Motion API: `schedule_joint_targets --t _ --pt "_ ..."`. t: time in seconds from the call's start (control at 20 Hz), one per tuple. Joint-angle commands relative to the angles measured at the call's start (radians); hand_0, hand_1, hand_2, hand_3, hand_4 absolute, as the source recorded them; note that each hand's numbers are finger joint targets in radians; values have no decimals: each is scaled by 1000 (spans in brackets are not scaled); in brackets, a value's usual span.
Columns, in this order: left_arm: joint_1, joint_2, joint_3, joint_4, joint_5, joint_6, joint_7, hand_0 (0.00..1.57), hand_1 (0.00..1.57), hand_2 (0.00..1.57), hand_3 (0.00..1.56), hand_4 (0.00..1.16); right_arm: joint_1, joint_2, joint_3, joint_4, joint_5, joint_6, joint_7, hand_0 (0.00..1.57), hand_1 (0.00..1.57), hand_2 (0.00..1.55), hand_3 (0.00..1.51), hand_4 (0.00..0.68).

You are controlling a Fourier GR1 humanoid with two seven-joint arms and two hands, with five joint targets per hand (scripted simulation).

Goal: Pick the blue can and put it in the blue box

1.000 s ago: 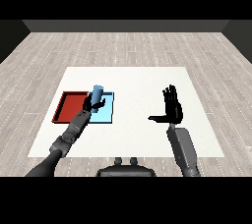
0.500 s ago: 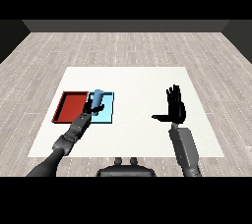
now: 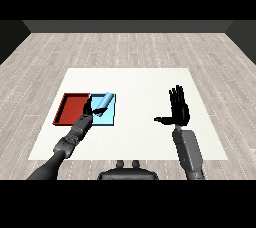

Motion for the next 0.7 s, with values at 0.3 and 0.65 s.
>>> schedule_joint_targets --t 0.3,0.65 --pt "-5 -44 86 -383 97 -175 -451 0 0 0 0 0 -2 -28 20 0 43 11 13 0 0 0 0 0" --pt "244 -43 22 -640 167 -573 -512 0 0 0 0 0 79 -43 52 27 58 75 -22 0 0 0 0 0"
